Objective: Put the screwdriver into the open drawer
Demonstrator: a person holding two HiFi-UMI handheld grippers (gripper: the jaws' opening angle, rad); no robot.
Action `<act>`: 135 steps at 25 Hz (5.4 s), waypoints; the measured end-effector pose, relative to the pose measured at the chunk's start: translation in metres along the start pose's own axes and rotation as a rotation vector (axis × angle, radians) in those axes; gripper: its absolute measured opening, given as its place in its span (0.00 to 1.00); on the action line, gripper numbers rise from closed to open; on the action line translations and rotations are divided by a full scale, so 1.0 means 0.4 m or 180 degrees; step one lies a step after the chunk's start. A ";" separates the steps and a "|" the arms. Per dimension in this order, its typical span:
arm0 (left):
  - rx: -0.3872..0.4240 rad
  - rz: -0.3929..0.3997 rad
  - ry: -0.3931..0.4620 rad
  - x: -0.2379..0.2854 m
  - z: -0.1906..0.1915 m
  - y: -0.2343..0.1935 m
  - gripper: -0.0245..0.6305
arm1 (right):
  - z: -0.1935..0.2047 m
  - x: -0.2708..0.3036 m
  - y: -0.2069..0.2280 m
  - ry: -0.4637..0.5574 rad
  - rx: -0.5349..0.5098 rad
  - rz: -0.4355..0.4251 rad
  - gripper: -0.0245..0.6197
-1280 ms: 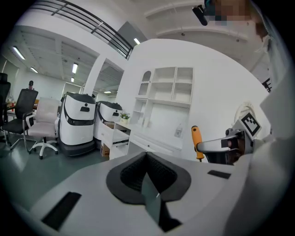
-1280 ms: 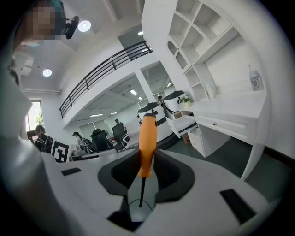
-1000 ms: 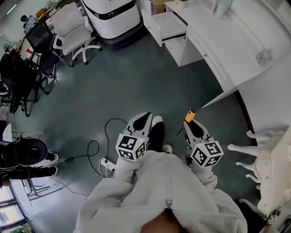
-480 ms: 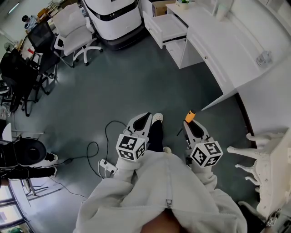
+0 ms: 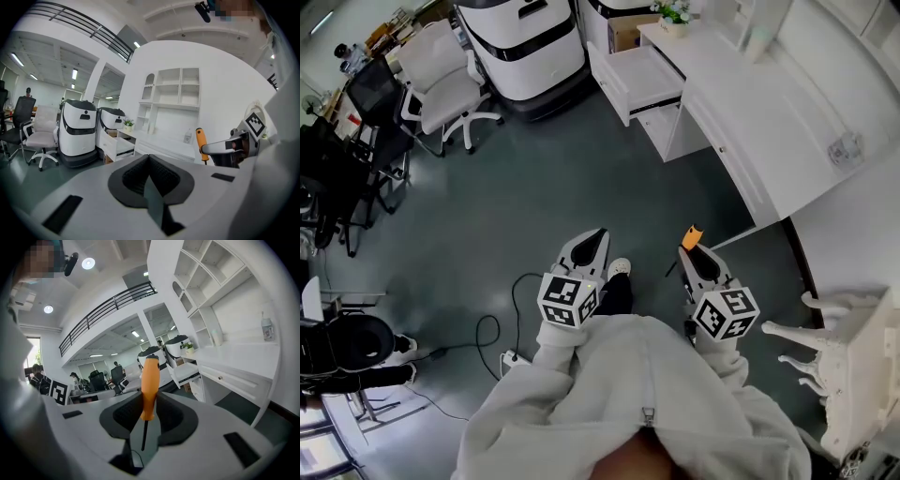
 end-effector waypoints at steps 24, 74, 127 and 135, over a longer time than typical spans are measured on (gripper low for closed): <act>0.0165 0.0208 0.0075 0.240 -0.175 -0.321 0.06 | -0.202 0.382 0.034 0.0169 0.0065 0.0145 0.20; -0.0105 -0.0090 -0.0020 0.702 -0.332 -0.645 0.06 | -0.495 0.944 0.264 -0.0287 -0.0118 -0.0140 0.20; -0.0290 -0.0351 -0.0297 1.079 -0.368 -0.868 0.06 | -0.607 1.385 0.513 -0.0756 0.0149 -0.0311 0.20; -0.0380 -0.0325 -0.0406 1.165 -0.382 -0.943 0.06 | -0.615 1.501 0.546 -0.0981 0.0258 -0.0237 0.20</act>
Point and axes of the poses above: the fingertips, and each gripper's own axes: x forward along the fingers, y to its right, z out of its underside, the point moved 5 cm from there along -x, backward along the fingers, and after that the axes turned 6 degrees about z, right-handed, at the moved point
